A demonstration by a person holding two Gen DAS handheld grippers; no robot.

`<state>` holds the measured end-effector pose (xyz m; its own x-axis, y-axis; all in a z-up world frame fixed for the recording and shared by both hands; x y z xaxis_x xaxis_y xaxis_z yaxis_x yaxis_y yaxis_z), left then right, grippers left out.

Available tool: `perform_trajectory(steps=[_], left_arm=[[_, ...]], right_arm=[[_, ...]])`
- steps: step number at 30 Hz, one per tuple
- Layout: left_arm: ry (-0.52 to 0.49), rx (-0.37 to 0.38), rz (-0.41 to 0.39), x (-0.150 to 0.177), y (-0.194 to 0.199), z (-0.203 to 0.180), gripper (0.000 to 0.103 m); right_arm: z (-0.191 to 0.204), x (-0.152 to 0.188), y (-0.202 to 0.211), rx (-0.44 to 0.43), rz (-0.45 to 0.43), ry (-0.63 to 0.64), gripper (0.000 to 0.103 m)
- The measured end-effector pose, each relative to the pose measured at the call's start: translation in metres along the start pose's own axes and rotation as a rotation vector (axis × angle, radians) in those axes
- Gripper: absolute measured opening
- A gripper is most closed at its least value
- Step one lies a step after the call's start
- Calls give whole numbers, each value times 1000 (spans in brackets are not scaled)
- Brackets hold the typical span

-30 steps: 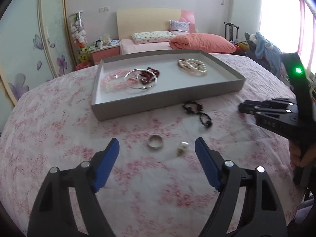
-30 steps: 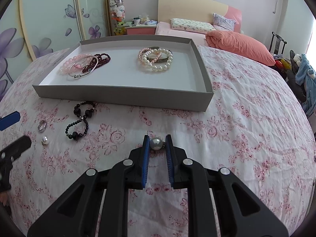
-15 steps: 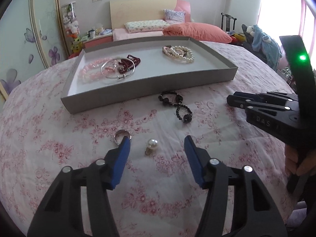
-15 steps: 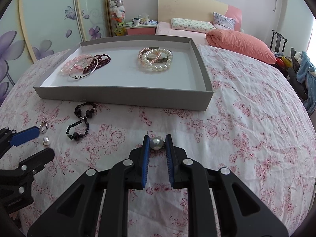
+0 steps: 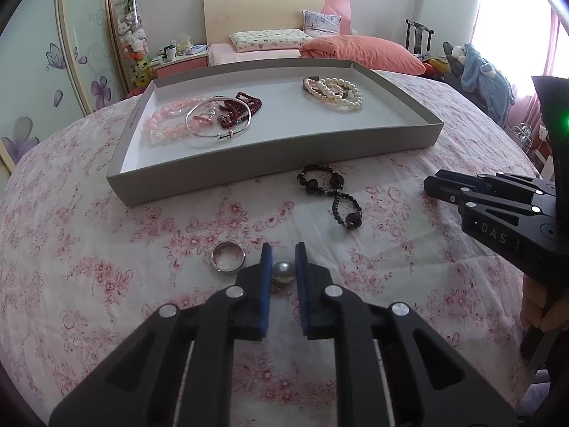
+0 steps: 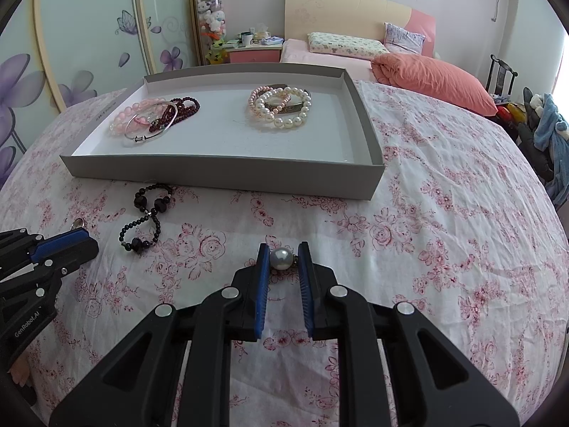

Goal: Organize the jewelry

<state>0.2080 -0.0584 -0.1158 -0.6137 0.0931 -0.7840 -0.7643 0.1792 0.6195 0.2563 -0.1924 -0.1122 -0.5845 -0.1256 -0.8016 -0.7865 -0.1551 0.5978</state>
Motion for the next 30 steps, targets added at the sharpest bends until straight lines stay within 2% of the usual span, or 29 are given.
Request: perform_trajectory(steps=[6, 11, 19, 30], left_arm=[[10, 10, -60, -10, 15, 6, 13], [46, -43, -99, -23, 22, 30, 13], [102, -137, -64, -19, 12, 67, 14], [141, -149, -12, -7, -1, 80, 14]], right_arm=[[1, -1, 0, -8, 1, -2, 17], [11, -2, -1, -23, 3, 16, 17], [17, -3, -4, -28, 0, 26, 17], [16, -3, -4, -30, 0, 23, 17]])
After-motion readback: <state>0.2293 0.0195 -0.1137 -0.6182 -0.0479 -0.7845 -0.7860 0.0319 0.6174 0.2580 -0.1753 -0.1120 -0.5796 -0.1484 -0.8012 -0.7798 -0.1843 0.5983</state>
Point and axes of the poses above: each gripper's, at about its wrist camera, not at the fingertips, and y roughly against the way its jaws point, z to its left, x to its underside, the point moved 2 cm from there along -y, roughly the way its jaws point, and after that the axes turned 13 degrees about -z, right-handed, at the moved point
